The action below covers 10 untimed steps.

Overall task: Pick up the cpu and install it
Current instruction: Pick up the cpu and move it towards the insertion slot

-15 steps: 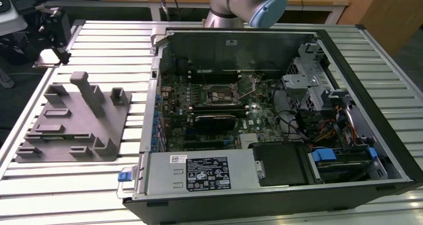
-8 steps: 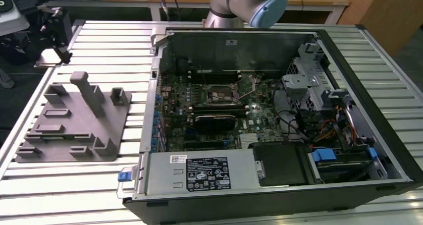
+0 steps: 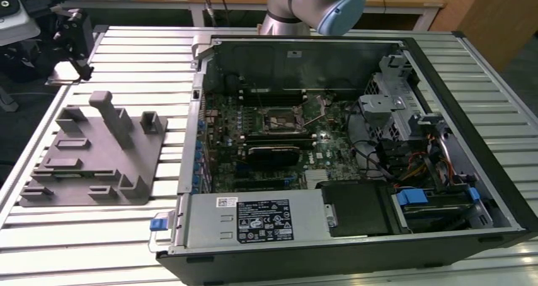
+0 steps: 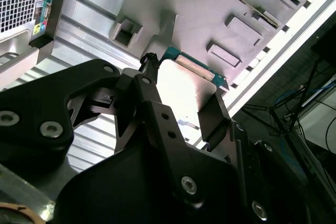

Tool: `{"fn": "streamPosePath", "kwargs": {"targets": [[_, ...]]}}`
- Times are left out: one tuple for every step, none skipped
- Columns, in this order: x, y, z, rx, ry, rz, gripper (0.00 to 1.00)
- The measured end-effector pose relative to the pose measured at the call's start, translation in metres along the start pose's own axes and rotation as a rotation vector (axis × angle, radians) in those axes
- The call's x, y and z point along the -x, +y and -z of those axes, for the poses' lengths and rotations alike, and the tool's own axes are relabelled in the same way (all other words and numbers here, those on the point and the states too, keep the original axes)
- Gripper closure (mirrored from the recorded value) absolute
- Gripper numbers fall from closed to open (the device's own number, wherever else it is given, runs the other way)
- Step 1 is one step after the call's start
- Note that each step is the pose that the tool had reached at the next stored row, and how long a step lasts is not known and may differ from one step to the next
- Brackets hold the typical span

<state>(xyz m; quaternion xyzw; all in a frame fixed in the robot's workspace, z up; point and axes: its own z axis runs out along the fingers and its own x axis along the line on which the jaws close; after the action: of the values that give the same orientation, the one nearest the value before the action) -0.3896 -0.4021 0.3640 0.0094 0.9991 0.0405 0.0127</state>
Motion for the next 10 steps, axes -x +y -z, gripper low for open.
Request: {"fn": "streamPosePath", "kwargs": {"targets": [[0.0002, 0.0001, 0.0, 0.0, 0.0, 0.0, 0.45], [0.0005, 0.0002, 0.0, 0.0, 0.0001, 0.0, 0.45], [0.0008, 0.0003, 0.0, 0.0, 0.0001, 0.0, 0.45], [0.0011, 0.0004, -0.0001, 0.0, 0.0, 0.0, 0.45], [0.0013, 0.0005, -0.0001, 0.0, 0.0, 0.0, 0.45], [0.0016, 0.0006, -0.0001, 0.0, 0.0, 0.0, 0.45], [0.0019, 0.0007, -0.0001, 0.0, 0.0, 0.0, 0.45], [0.0022, 0.0008, -0.0001, 0.0, 0.0, 0.0, 0.45], [0.0025, 0.0009, -0.0001, -0.0001, 0.0001, 0.0, 0.45], [0.0028, 0.001, -0.0001, 0.0, 0.0, 0.0, 0.45]]}}
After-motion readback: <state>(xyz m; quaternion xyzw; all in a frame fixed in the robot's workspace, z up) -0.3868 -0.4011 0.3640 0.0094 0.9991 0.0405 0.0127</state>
